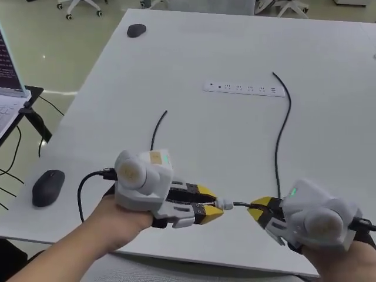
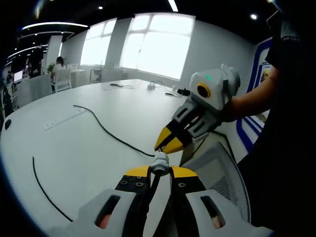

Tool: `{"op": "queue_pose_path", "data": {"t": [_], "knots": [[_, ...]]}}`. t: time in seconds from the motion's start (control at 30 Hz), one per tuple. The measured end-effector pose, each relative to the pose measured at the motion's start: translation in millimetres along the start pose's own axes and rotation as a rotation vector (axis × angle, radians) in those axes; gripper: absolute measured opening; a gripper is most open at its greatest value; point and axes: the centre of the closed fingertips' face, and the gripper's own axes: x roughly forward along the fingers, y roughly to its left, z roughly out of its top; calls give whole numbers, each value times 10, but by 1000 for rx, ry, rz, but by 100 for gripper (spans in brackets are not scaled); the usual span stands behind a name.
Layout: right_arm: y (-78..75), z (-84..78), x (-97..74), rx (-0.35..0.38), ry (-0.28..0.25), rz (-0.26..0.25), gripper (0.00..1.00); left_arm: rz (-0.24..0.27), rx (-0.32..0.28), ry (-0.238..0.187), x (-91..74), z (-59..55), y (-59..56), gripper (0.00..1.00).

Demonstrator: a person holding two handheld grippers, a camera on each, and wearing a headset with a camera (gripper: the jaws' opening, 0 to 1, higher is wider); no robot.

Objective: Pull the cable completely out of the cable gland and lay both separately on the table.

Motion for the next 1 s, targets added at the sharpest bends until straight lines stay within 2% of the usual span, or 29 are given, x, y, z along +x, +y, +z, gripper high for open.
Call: {"op": "queue_pose_path", "data": {"t": [0.2, 0.4, 0.8, 1.0], "knots": [[-148, -176, 10, 144, 35, -45, 0, 1, 1, -6, 7, 19, -5, 15], [-270, -407, 9, 334, 90, -84, 0, 1, -4, -10, 11, 36, -12, 15], [-237, -385, -29, 280, 62, -76, 1, 3, -36, -9, 23, 31, 5, 15], [-222, -326, -58, 223, 46, -75, 1, 5, -54, -19, 16, 46, 4, 15]]}}
